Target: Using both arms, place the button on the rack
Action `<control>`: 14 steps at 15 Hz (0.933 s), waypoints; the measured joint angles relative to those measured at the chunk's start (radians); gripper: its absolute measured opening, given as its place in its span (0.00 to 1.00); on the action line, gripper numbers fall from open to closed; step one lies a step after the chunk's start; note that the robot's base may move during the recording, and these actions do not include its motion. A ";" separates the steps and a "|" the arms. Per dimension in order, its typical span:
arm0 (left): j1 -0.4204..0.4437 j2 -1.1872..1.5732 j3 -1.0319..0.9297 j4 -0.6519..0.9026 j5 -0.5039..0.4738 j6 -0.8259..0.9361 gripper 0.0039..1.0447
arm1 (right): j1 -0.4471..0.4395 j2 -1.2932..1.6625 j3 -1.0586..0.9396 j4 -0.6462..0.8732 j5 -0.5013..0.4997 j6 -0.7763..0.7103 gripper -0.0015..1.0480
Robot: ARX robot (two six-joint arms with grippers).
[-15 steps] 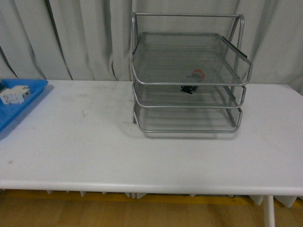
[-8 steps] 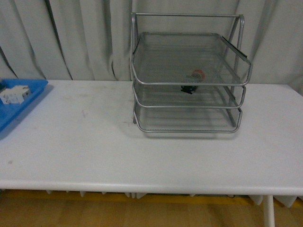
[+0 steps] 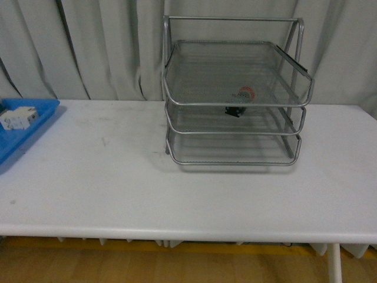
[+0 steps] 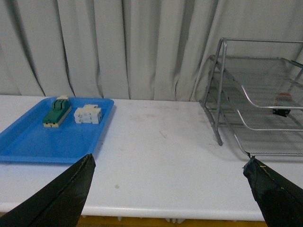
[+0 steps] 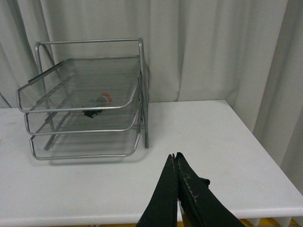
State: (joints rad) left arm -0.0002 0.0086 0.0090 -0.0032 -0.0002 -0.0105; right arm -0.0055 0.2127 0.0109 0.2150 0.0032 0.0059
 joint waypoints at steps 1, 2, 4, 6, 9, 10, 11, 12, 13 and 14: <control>0.000 0.000 0.000 0.000 0.000 0.000 0.94 | 0.000 -0.016 0.000 -0.017 0.000 0.000 0.02; 0.000 0.000 0.000 0.000 0.000 0.000 0.94 | 0.000 -0.034 0.000 -0.033 0.000 0.000 0.02; 0.000 0.000 0.000 0.000 0.000 0.000 0.94 | 0.000 -0.154 0.000 -0.211 -0.003 0.000 0.02; 0.000 0.000 0.000 0.002 0.000 0.000 0.94 | 0.000 -0.209 0.000 -0.223 -0.003 0.000 0.02; 0.000 0.000 0.000 0.001 0.000 0.000 0.94 | 0.000 -0.209 0.000 -0.218 -0.003 0.000 0.02; 0.000 0.000 0.000 0.001 0.000 0.000 0.94 | 0.000 -0.209 0.000 -0.218 -0.003 0.000 0.02; 0.000 0.000 0.000 0.001 0.000 0.000 0.94 | 0.000 -0.209 0.000 -0.218 -0.003 0.000 0.02; 0.000 0.000 0.000 0.001 0.000 0.000 0.94 | 0.000 -0.209 0.000 -0.218 -0.003 0.000 0.02; 0.000 0.000 0.000 0.001 0.000 0.000 0.94 | 0.000 -0.209 0.000 -0.218 -0.003 -0.001 0.05; 0.000 0.000 0.000 0.001 0.000 0.000 0.94 | 0.000 -0.209 0.000 -0.218 -0.003 -0.002 0.11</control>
State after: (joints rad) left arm -0.0002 0.0086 0.0090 -0.0025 -0.0002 -0.0105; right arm -0.0055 0.0036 0.0113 -0.0032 0.0002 0.0044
